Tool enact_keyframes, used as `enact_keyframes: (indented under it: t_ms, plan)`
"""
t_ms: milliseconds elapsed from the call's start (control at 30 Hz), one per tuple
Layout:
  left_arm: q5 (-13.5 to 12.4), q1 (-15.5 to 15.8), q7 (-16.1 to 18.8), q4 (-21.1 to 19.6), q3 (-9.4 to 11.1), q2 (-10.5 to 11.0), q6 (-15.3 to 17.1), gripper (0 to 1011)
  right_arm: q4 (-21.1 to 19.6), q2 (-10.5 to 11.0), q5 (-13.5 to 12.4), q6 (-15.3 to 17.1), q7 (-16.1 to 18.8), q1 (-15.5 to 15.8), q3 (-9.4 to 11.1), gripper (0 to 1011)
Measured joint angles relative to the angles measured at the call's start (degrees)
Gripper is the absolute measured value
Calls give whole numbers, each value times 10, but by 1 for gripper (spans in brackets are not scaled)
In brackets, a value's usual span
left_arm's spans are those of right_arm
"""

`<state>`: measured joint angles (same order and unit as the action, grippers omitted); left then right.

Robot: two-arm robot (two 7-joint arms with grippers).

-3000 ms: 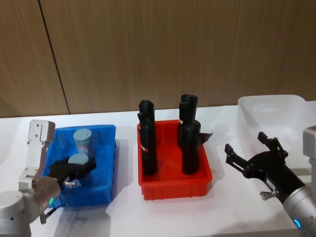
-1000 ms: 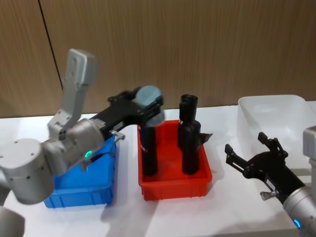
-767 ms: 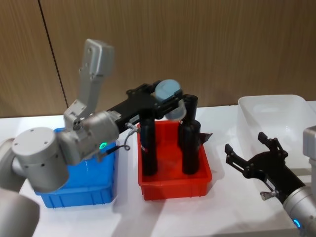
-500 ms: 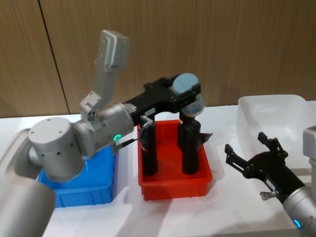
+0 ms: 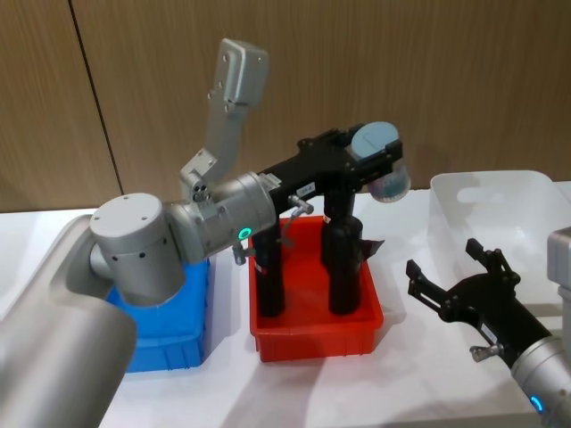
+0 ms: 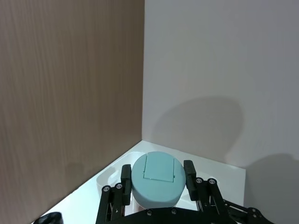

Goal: Pick the cotton swabs from the blue box and place them into the white box.

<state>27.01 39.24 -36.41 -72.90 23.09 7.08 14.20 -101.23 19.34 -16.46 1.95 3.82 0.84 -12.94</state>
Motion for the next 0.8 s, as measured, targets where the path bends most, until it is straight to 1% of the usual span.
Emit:
enact_keyframes:
  t_ms: [300, 533, 633, 800]
  plan:
    - [2, 11, -9, 17, 5, -10, -3, 679, 0, 0, 0, 0, 0, 0, 0, 1002]
    - [3, 15, -12, 23, 7, -13, -4, 679, 0, -1, 1, 1, 0, -1, 0, 1002]
    - [3, 17, -13, 25, 8, -14, -4, 679, -1, -1, 5, 5, -1, -2, 0, 1002]
    - [4, 18, -14, 28, 9, -16, -4, 679, -5, -3, 23, 21, -5, -10, -1, 1002]
